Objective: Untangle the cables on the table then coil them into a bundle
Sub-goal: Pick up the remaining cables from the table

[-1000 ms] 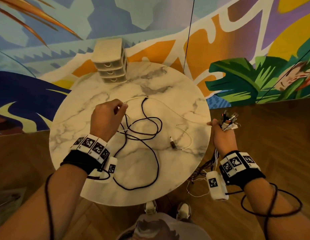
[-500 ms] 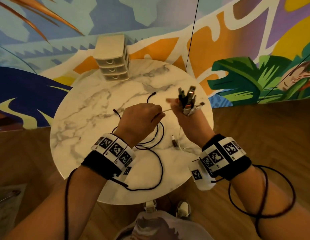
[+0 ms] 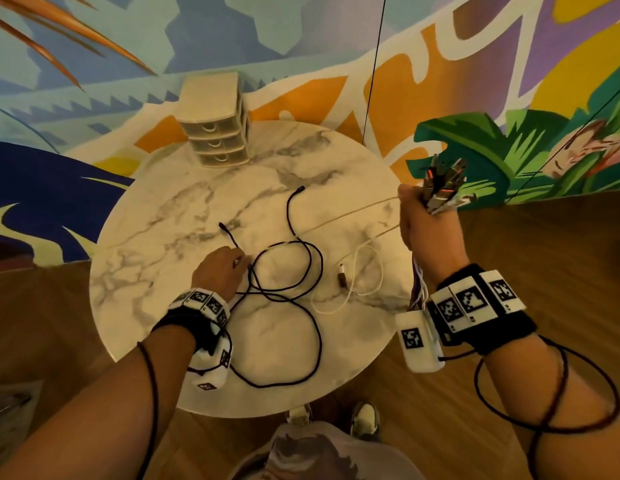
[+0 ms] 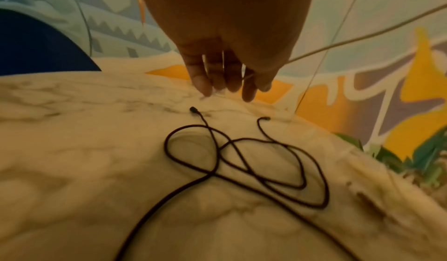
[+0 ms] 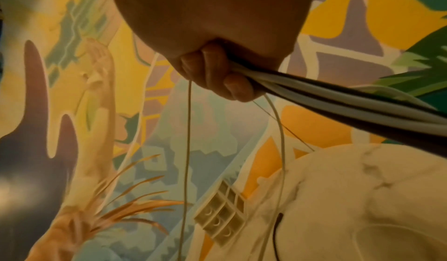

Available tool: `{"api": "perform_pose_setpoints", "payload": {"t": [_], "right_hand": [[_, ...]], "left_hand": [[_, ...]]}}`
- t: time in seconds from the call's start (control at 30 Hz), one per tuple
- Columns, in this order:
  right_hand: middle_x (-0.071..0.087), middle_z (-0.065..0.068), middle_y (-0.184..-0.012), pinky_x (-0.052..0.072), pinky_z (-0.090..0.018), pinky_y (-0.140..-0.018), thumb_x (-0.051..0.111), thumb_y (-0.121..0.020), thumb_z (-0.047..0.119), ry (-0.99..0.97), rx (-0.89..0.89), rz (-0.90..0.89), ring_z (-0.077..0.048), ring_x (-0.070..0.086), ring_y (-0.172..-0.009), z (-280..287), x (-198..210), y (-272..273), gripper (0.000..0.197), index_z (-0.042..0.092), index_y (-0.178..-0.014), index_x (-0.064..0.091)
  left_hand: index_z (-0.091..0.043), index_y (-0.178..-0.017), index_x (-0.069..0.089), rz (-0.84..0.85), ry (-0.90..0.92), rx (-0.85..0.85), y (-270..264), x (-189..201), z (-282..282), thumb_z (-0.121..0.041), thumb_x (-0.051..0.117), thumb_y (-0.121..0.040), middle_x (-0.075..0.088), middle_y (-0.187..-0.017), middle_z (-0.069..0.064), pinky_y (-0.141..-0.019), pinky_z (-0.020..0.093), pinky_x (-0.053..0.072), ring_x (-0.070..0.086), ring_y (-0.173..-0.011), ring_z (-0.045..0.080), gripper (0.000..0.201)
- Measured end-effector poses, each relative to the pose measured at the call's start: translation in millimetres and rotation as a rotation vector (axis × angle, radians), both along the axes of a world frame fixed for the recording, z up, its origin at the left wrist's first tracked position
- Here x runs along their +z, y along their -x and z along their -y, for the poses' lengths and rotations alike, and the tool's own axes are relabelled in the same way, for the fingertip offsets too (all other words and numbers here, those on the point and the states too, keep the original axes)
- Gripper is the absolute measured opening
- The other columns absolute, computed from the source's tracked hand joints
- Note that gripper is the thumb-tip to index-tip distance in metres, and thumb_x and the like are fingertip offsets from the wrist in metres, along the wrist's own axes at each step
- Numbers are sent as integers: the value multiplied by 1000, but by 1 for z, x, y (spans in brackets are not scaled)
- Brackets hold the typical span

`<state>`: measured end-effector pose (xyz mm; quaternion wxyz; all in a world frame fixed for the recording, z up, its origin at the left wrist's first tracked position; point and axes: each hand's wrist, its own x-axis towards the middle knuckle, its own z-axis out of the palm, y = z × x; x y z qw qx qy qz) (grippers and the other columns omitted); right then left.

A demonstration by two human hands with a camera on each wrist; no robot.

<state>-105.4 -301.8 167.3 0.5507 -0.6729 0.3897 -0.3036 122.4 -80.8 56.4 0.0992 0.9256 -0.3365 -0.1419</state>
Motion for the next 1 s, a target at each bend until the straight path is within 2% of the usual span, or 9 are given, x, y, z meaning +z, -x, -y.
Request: {"api": "perform_pose_setpoints", "payload": {"t": [0.17,0.27,0.33,0.4,0.5,0.63,0.73,0.87,1.0], "right_hand": [[45,2,-60,36,-25,-54,49,-96,28,-48,-235,-30,-10,44,-54,21,-22,22,33,23,-64,42],[53,-1,-74,39,-32,-66,48,-96,36,-93,-369,-141,-20,52,-75,39,-53,39,27,26,-71,46],[59,-12,-88,40,-34,-70,47,-96,39,-150,-426,-228,-26,56,-83,48,-75,53,27,18,-82,54],[62,-20,-102,42,-38,-75,46,-96,39,-164,-431,-337,-34,61,-95,54,-99,65,36,7,-102,60],[63,-24,-111,43,-41,-80,47,-97,35,-146,-370,-458,-39,59,-102,51,-120,77,39,3,-114,59],[61,-17,-97,42,-35,-72,45,-98,34,-157,-223,-536,-33,57,-88,37,-137,83,32,8,-108,61],[61,-10,-90,34,-28,-56,47,-97,32,-176,-95,-560,-25,53,-74,31,-139,85,28,11,-88,64],[62,-4,-96,39,-28,-63,48,-96,33,-162,-80,-501,-19,55,-77,29,-123,93,20,24,-98,66],[59,11,-70,32,-23,-50,45,-98,31,-53,-107,-298,-1,48,-54,24,-84,91,25,24,-97,70]], "left_hand": [[-11,-90,72,-43,52,-64,3,-2,1,-37,51,-95,51,-93,14,-76,41,41,48,-92,33,34],[-12,-72,69,-389,222,5,10,25,16,-39,47,-96,61,-66,11,-66,29,42,59,-65,22,42],[-10,-77,69,-484,303,29,17,47,25,-36,49,-96,54,-50,5,-52,23,42,55,-48,18,38],[-7,-91,64,-635,440,46,25,70,31,-25,50,-97,42,-46,1,-45,21,40,45,-41,15,24],[-12,-95,49,-956,791,53,34,100,43,-11,49,-96,31,-47,-4,-52,26,47,31,-40,13,2],[-14,-86,48,-1125,1113,54,47,129,66,-7,46,-92,47,-53,-1,-61,27,49,45,-53,15,9],[-11,-89,55,-1158,1209,82,59,141,83,-10,45,-95,59,-62,1,-65,27,51,56,-63,14,12],[-9,-88,60,-994,1276,172,58,161,98,-16,45,-98,44,-49,-4,-57,24,46,43,-50,9,19],[-7,-87,64,-660,998,-77,69,181,109,-18,43,-98,39,-49,-7,-56,29,44,37,-50,10,26]]}}
